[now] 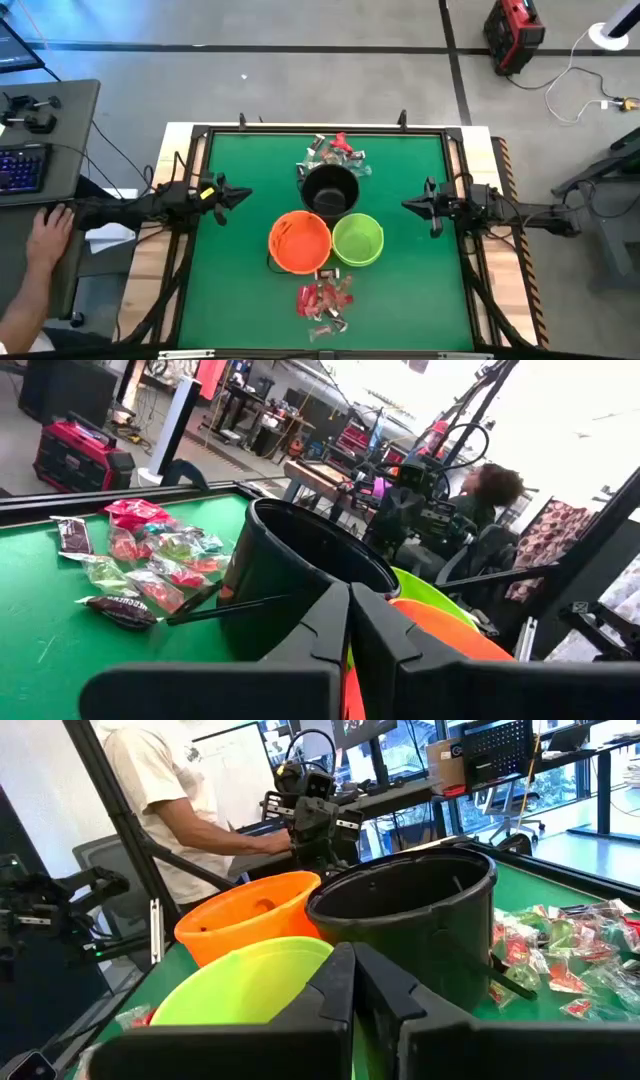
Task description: Sort candy by brand, put in halloween buckets
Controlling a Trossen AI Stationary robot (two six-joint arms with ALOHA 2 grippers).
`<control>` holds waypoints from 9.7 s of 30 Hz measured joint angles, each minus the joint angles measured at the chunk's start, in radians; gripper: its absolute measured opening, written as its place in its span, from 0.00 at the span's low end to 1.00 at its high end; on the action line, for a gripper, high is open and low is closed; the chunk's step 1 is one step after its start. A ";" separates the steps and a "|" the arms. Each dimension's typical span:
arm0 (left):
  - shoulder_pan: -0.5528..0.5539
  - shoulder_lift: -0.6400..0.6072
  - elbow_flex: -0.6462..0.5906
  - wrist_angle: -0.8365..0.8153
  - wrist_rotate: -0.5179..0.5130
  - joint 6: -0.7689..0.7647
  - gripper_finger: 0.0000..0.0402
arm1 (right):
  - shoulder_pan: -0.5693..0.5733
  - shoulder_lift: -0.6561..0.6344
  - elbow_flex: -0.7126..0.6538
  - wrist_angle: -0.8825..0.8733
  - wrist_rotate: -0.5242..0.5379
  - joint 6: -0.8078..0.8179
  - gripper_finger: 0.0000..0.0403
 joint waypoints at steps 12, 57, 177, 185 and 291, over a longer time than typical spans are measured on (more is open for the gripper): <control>0.000 0.000 0.000 0.000 0.000 0.000 0.01 | 0.000 0.000 0.000 0.000 0.000 0.000 0.00; 0.000 0.000 0.000 0.000 0.000 0.000 0.01 | 0.000 0.000 0.000 0.000 0.000 0.000 0.00; 0.000 0.000 0.000 0.000 0.000 0.000 0.01 | 0.631 1.958 1.596 -0.722 0.036 0.865 0.44; 0.000 0.000 0.000 0.000 0.000 0.000 0.01 | 0.635 2.043 1.597 -0.757 0.158 1.010 0.44; 0.425 0.969 0.783 -0.287 0.393 -0.016 0.44 | 0.065 1.470 1.597 -1.440 0.401 0.622 0.53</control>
